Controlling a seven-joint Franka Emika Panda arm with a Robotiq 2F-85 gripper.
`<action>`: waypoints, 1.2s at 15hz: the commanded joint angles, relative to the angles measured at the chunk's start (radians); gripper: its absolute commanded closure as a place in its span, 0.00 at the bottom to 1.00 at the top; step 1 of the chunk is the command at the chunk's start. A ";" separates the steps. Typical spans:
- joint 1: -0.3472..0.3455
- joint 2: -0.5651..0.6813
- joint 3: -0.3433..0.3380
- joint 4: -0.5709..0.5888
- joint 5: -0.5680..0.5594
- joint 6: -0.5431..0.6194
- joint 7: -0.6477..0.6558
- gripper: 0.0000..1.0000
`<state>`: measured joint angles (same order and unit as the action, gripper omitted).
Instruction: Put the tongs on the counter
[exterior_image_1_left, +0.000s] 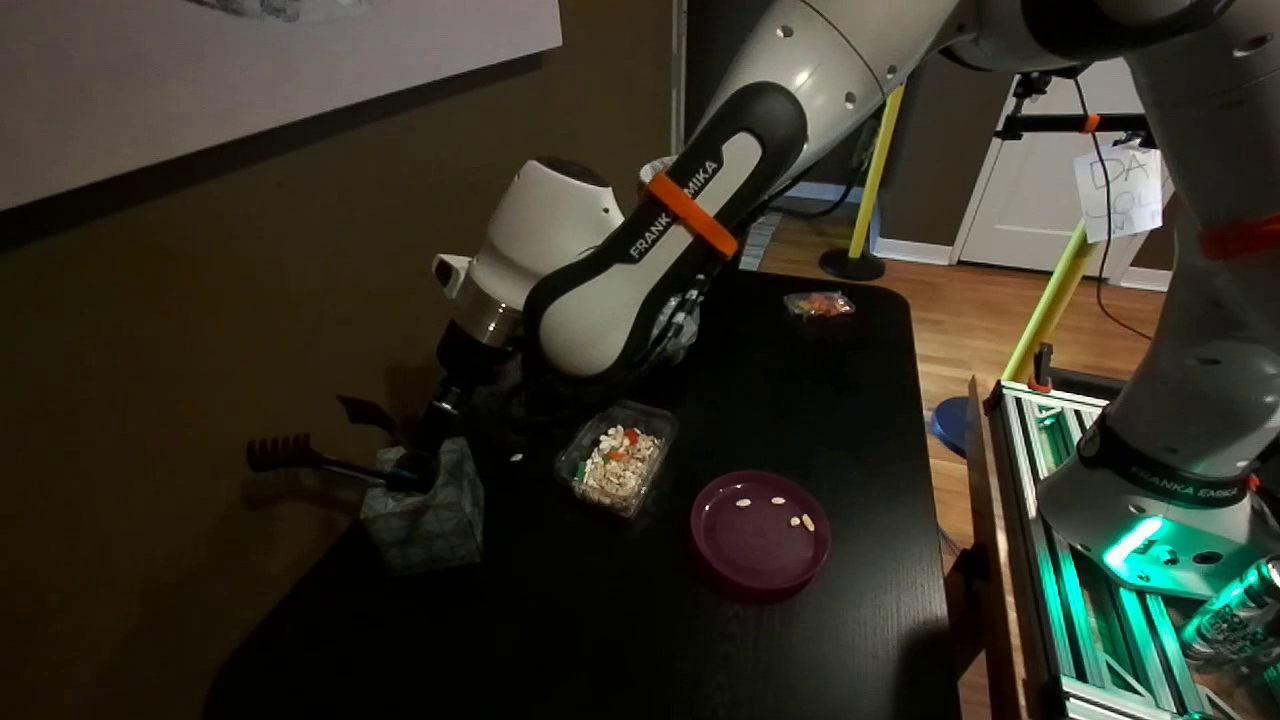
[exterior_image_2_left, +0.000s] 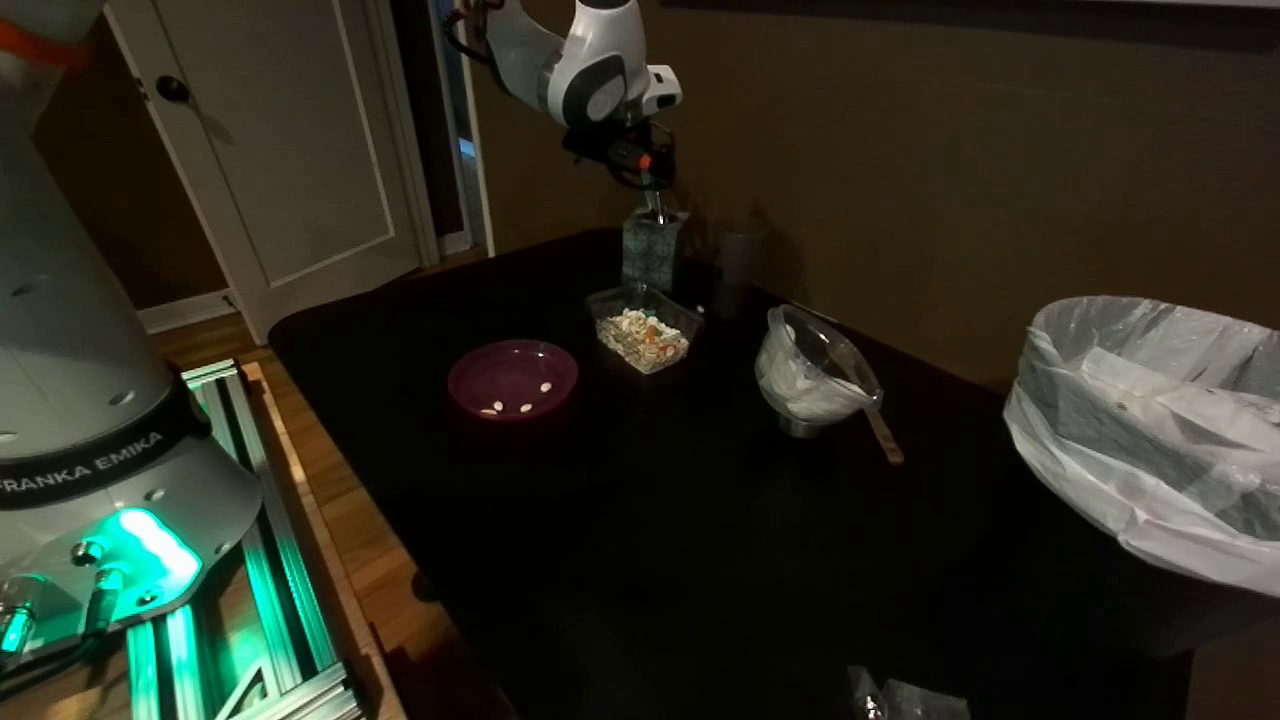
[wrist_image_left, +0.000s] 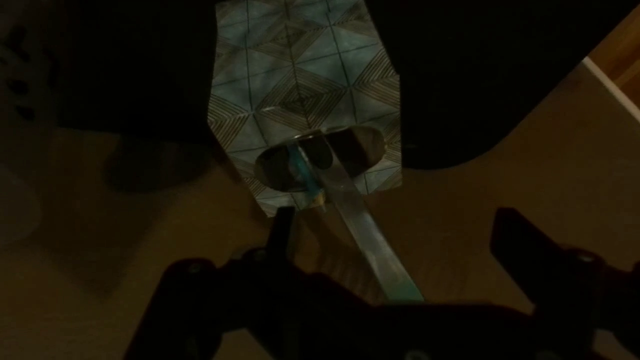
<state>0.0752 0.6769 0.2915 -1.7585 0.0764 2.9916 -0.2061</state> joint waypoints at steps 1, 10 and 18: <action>0.028 0.081 -0.023 0.090 -0.063 0.048 -0.007 0.00; 0.068 0.159 -0.058 0.189 -0.140 0.081 -0.001 0.55; 0.085 0.168 -0.084 0.210 -0.159 0.117 0.008 1.00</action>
<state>0.1439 0.8273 0.2254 -1.5679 -0.0553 3.0735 -0.2129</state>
